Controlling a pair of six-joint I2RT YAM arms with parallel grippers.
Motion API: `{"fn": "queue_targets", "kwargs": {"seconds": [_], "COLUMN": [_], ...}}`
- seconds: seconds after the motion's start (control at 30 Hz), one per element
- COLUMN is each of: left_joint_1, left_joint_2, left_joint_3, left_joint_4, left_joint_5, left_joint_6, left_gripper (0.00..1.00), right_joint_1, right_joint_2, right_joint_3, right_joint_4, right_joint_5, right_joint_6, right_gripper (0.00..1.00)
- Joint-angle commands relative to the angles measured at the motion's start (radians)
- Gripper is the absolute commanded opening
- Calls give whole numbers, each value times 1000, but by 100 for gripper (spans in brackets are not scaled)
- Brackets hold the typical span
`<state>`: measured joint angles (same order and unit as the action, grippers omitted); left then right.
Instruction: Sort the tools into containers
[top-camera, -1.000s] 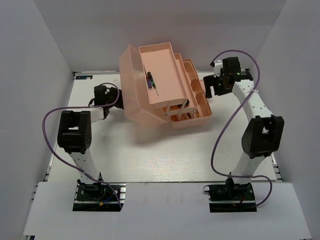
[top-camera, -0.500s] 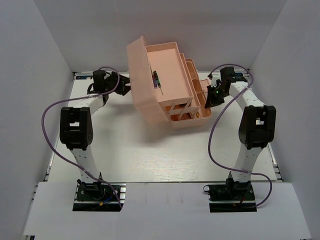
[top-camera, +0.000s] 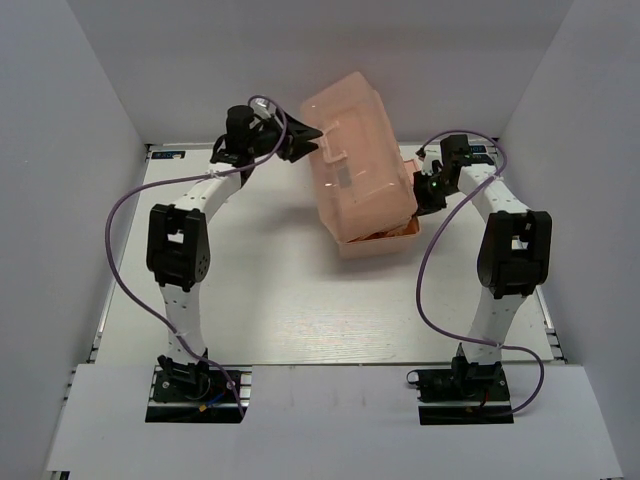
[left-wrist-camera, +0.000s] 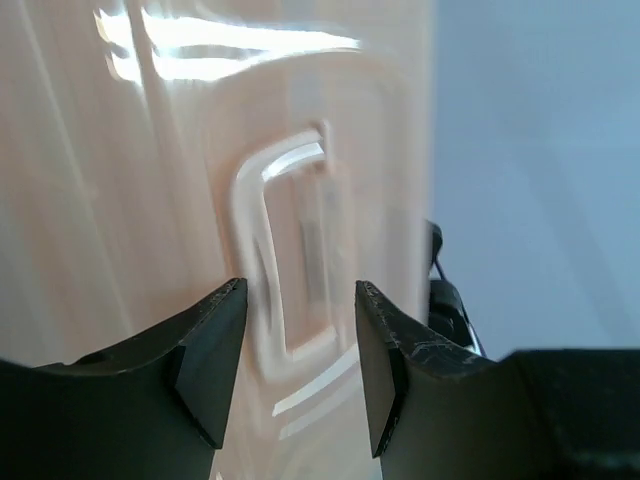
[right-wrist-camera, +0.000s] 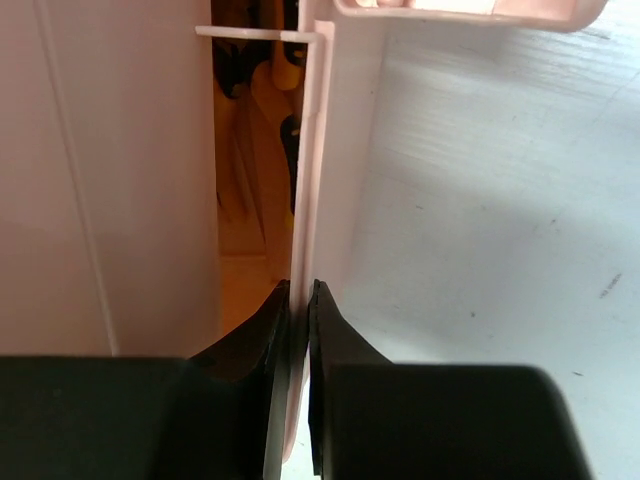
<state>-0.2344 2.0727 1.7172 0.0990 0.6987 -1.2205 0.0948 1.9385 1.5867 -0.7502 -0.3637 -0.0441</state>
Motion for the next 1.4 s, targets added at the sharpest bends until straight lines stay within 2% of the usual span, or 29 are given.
{"fn": "queue_targets", "kwargs": {"seconds": [0.0,0.17,0.33,0.43,0.6,0.63,0.67,0.7,0.77,0.83,0.97,1.07,1.1,1.17,1.3,1.37], "left_joint_1": [-48,-60,-23,7,44,53,53,53,63,63,63,63,63,63,41,32], "left_joint_2": [47,12,-120,-248,-443,-468,-511,-529,-559,-602,-643,-643,-643,-652,-622,-603], "left_joint_3": [34,116,108,-6,-310,-345,-410,-439,-506,-556,-577,-577,-588,-588,-588,-597], "left_joint_4": [-44,-36,-180,-238,-239,-239,-252,-262,-271,-271,-284,-308,-317,-317,-387,-400], "left_joint_5": [48,33,-4,-24,-65,-65,-79,-88,-99,-108,-119,-128,-137,-137,-200,-191], "left_joint_6": [-2,-11,125,203,248,248,265,277,286,286,309,319,328,328,397,418], "left_gripper": [59,59,59,59,59,59,59,59,59,59,59,59,59,59,59,59], "right_joint_1": [45,45,54,65,83,82,86,83,80,69,65,66,60,48,22,23], "right_joint_2": [-21,-32,-33,-35,-44,-46,-61,-76,-96,-142,-243,-272,-276,-292,-319,-308], "right_joint_3": [-11,-13,-7,-7,-40,-44,-51,-54,-57,-50,-28,-33,-42,-82,-137,-134], "right_joint_4": [23,22,28,28,38,37,32,35,31,28,26,-6,-9,-8,34,52], "right_joint_5": [-218,-216,-216,-216,-216,-215,-213,-215,-212,-196,-152,-38,56,139,146,120], "right_joint_6": [19,29,38,67,127,134,142,150,164,164,127,70,56,47,-14,-28], "right_gripper": [0,0,0,0,0,6,22,51,65,72,72,72,72,72,70,66]}}
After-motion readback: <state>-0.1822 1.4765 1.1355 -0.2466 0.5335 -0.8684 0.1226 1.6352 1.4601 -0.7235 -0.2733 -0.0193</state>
